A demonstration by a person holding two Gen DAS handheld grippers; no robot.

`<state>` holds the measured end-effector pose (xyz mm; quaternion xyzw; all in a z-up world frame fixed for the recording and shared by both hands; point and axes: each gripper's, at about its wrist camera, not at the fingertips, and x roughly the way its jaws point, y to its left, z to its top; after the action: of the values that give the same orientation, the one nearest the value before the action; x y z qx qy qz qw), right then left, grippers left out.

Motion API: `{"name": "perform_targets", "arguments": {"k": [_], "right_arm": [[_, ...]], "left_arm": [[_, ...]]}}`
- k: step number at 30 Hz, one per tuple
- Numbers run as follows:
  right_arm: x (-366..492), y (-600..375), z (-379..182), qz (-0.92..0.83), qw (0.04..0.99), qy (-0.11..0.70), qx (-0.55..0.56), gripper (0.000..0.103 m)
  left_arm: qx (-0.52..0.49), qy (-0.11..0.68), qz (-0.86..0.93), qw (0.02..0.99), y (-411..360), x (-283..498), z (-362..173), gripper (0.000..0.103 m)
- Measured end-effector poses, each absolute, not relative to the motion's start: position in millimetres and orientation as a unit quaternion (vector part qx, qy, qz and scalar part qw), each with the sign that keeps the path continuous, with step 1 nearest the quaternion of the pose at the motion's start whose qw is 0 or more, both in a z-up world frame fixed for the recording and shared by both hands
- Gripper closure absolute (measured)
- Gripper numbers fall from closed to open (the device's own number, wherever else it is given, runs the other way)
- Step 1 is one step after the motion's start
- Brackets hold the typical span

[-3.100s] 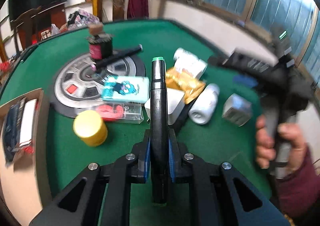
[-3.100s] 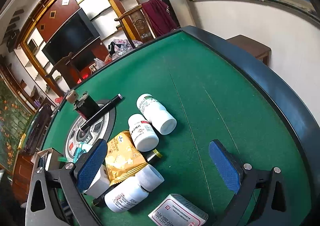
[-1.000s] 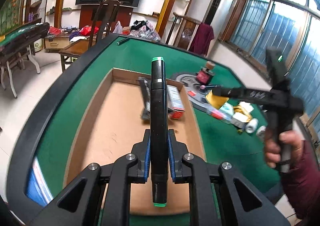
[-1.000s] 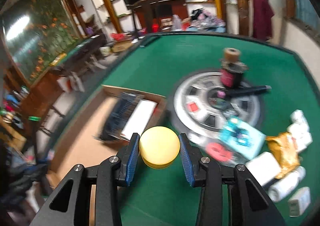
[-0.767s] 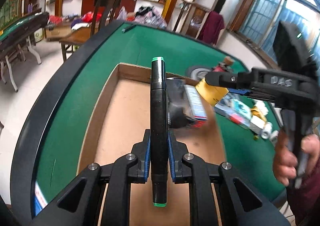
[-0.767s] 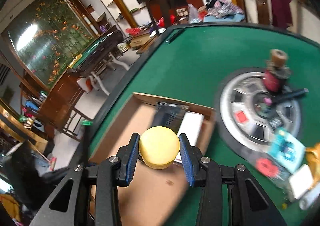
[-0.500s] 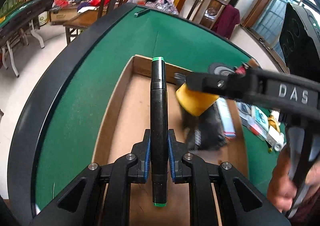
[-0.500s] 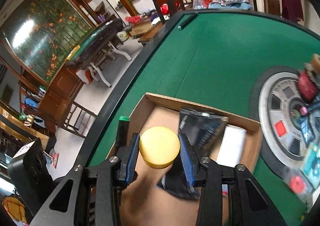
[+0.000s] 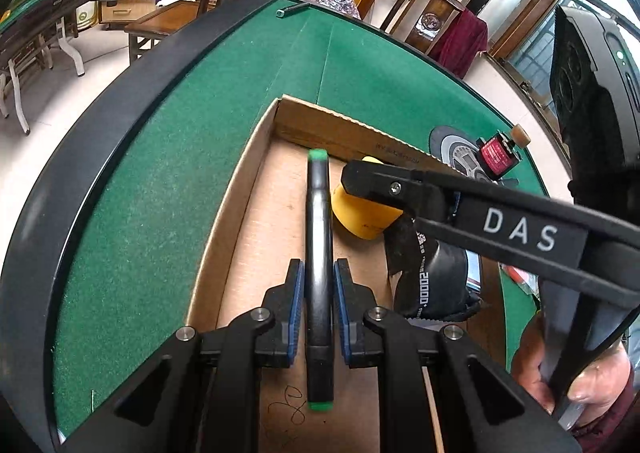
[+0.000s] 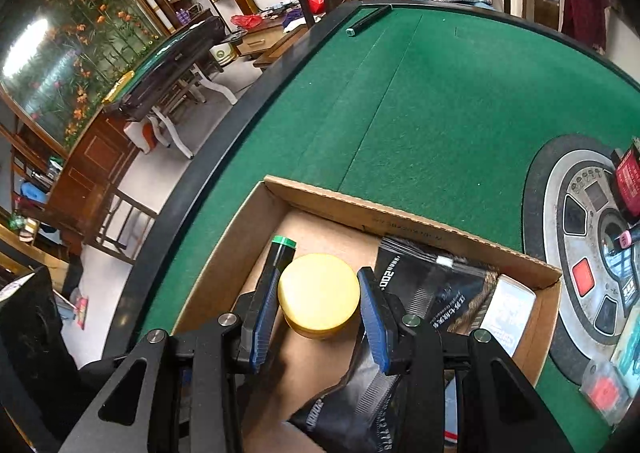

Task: Organize objects
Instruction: 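Release black marker into tray with left tool while right tool drops yellow tin, then move the left tool back to the table and grasp the clear package with red contents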

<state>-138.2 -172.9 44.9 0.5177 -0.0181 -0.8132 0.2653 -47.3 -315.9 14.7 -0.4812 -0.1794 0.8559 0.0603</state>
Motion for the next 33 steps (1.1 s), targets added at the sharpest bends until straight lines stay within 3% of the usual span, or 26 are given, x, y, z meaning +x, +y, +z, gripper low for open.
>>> {"name": "perform_targets", "arguments": {"k": [3, 6, 8, 11, 15, 19, 24, 33], "right_arm": [[-136, -175, 46, -0.820, 0.261, -0.007, 0.510, 0.057], [-132, -171, 55, -0.829, 0.262, -0.008, 0.494, 0.056], [-127, -164, 65, -0.836, 0.263, -0.006, 0.482, 0.054], [-114, -146, 88, -0.849, 0.266, -0.009, 0.457, 0.045], [-88, -101, 115, -0.862, 0.266, -0.012, 0.431, 0.026], [-62, -37, 132, -0.869, 0.254, -0.026, 0.423, 0.022], [-35, 57, 139, -0.890, 0.198, -0.062, 0.407, 0.013], [-16, 201, 105, -0.911, 0.075, -0.142, 0.380, 0.012]], "left_arm": [[-0.473, -0.182, 0.860, 0.060, -316, -44, 18, 0.083], [-0.459, -0.171, 0.870, 0.052, -314, -40, 26, 0.060], [-0.444, -0.170, 0.879, 0.045, -314, -31, 35, 0.057], [-0.429, -0.179, 0.885, 0.037, -316, -16, 50, 0.051], [-0.397, -0.181, 0.899, 0.032, -308, 19, 82, 0.030], [-0.366, -0.200, 0.906, 0.070, -283, 50, 116, 0.019], [-0.367, -0.187, 0.903, 0.120, -234, 57, 131, 0.015], [-0.440, -0.151, 0.869, 0.168, -125, 28, 96, 0.015]]}}
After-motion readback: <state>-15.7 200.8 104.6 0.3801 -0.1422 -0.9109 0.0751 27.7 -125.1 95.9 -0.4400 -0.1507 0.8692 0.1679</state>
